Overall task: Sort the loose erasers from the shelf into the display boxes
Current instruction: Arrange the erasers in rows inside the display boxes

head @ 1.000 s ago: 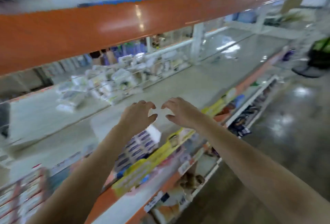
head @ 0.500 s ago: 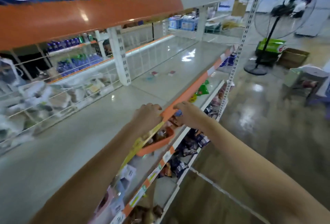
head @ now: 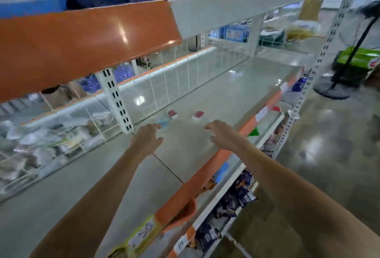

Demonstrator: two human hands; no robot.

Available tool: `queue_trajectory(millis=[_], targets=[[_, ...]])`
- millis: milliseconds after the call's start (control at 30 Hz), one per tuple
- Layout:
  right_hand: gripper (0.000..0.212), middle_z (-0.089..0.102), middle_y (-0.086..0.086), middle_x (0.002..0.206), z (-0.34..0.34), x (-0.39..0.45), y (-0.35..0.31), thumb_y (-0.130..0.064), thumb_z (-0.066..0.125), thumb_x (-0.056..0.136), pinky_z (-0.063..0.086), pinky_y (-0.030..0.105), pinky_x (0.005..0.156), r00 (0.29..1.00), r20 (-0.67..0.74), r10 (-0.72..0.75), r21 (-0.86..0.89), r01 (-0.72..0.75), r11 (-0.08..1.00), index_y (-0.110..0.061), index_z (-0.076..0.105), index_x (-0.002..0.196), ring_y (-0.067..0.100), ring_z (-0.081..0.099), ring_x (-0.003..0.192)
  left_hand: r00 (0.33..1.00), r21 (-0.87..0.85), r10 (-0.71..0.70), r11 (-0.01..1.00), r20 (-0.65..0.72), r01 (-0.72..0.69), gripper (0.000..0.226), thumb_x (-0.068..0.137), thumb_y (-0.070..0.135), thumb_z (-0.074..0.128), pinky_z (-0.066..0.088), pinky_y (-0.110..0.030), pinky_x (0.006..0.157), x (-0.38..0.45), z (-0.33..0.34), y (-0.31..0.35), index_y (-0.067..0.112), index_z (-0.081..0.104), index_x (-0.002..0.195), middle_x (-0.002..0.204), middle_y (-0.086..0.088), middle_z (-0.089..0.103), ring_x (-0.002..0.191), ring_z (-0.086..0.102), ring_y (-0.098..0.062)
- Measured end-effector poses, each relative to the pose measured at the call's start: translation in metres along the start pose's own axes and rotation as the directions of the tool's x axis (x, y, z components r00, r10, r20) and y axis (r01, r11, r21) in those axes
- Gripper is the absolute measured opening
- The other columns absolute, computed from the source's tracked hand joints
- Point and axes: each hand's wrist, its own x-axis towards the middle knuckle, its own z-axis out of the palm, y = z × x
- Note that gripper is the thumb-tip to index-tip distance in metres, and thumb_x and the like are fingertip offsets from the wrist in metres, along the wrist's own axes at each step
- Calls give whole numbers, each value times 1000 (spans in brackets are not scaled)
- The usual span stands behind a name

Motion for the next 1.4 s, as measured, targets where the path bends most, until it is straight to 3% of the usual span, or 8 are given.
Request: queue_trajectory(millis=[200, 433, 667, 833, 967, 1067, 1267, 1400], targets=[[44, 50, 9, 127, -8, 78, 27, -8, 60, 81, 41, 34, 98, 985, -25, -171, 11, 172, 985, -14, 56, 125, 27, 48, 119, 978, -101, -210, 973, -19, 207, 51, 85, 25, 63, 41, -37, 98, 37, 10, -9, 17, 47, 134, 134, -11, 51, 117, 51, -29], [32, 55, 7, 117, -3, 134, 45, -23, 58, 88, 39, 30, 91, 919, 59, -389, 38, 388, 921, -13, 60, 118, 24, 48, 112, 964, -147, -244, 963, -109, 228, 28, 75, 14, 74, 40, -26, 69, 48, 17, -3, 4, 67, 100, 96, -15, 68, 87, 63, -29], [32, 57, 8, 112, -6, 149, 55, -15, 62, 86, 36, 21, 86, 836, 48, -547, 138, 537, 832, -9, 61, 117, 22, 52, 106, 952, -171, -251, 960, -176, 222, 27, 74, 9, 76, 43, -26, 73, 48, 31, 8, 1, 69, 99, 94, -16, 67, 85, 62, -30], [27, 57, 4, 108, -5, 143, 47, -12, 65, 83, 41, 16, 86, 809, -26, -587, 323, 563, 761, -10, 63, 111, 16, 58, 96, 929, -249, -307, 935, -205, 254, 25, 75, 14, 77, 37, -21, 66, 33, 34, 23, 4, 66, 94, 86, 0, 58, 76, 53, -14], [29, 58, 1, 103, 0, 130, 25, -13, 67, 84, 47, 16, 82, 759, -11, -650, 454, 583, 674, -11, 64, 113, 11, 58, 88, 896, -346, -383, 891, -223, 295, 23, 77, 16, 74, 44, -23, 68, -1, 38, 20, 20, 57, 92, 87, 6, 54, 73, 48, -3], [28, 62, -2, 101, 5, 114, 3, -14, 67, 84, 46, 12, 79, 723, -19, -691, 539, 590, 602, -13, 67, 112, 8, 60, 85, 869, -364, -428, 873, -249, 326, 25, 78, 13, 72, 43, -24, 71, -36, 36, 15, 17, 61, 100, 90, 5, 54, 74, 49, -6], [19, 63, -5, 72, 22, 65, -64, -15, 54, 94, 50, 14, 59, 656, 151, -740, 666, 485, 567, -4, 66, 103, 1, 60, 60, 763, -379, -529, 836, -370, 396, 26, 77, 16, 75, 39, -9, 64, -129, 14, 7, 18, 67, 101, 87, 12, 55, 70, 52, 1], [23, 64, -1, 64, 41, 9, -120, -14, 51, 95, 49, 16, 53, 607, 214, -765, 774, 373, 512, 1, 65, 86, 2, 59, 51, 697, -387, -591, 802, -406, 455, 27, 75, 15, 76, 44, -18, 67, -213, -5, -5, 21, 68, 100, 86, 12, 59, 72, 55, -2]])
